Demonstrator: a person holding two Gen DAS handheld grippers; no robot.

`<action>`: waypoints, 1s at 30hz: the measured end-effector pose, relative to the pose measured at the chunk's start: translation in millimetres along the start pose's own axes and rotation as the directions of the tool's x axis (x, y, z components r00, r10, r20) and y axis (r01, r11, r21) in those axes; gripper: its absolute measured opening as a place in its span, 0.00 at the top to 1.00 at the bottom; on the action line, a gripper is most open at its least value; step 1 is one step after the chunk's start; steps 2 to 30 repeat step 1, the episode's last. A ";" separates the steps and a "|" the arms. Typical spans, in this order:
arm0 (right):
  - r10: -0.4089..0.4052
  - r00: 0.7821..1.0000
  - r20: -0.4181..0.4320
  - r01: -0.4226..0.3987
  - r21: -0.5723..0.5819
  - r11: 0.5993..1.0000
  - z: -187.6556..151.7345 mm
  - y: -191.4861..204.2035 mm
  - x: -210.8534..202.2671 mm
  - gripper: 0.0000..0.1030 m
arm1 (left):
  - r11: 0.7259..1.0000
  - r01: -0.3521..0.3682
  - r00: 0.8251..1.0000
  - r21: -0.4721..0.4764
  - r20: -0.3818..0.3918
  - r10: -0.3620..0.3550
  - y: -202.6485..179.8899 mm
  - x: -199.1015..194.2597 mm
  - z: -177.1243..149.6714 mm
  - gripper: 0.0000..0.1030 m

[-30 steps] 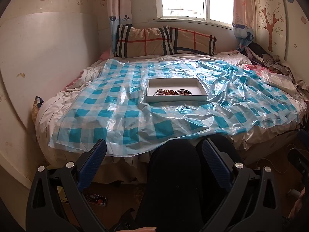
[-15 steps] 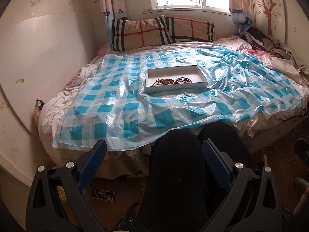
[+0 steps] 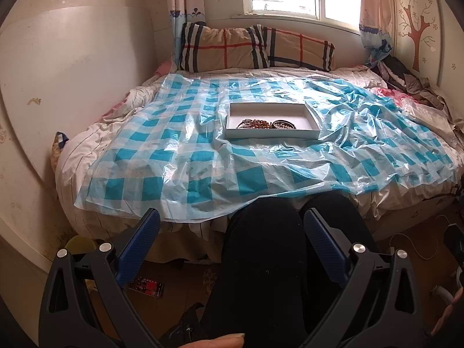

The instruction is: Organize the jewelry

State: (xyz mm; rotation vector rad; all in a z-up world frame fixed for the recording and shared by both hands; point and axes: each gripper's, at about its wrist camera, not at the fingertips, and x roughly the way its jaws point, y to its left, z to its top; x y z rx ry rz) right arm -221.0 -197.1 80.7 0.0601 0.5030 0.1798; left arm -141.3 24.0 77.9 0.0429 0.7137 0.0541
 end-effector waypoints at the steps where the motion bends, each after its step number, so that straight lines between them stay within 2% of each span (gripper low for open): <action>1: 0.000 1.000 -0.003 0.000 0.000 1.000 -0.4 -0.9 0.6 0.07 | 1.000 -0.005 1.000 -0.003 0.001 0.005 0.7 0.5 0.0 0.07; 30: 0.000 1.000 -0.003 0.000 0.000 1.000 -0.4 -0.9 0.6 0.07 | 1.000 -0.005 1.000 -0.003 0.001 0.005 0.7 0.5 0.0 0.07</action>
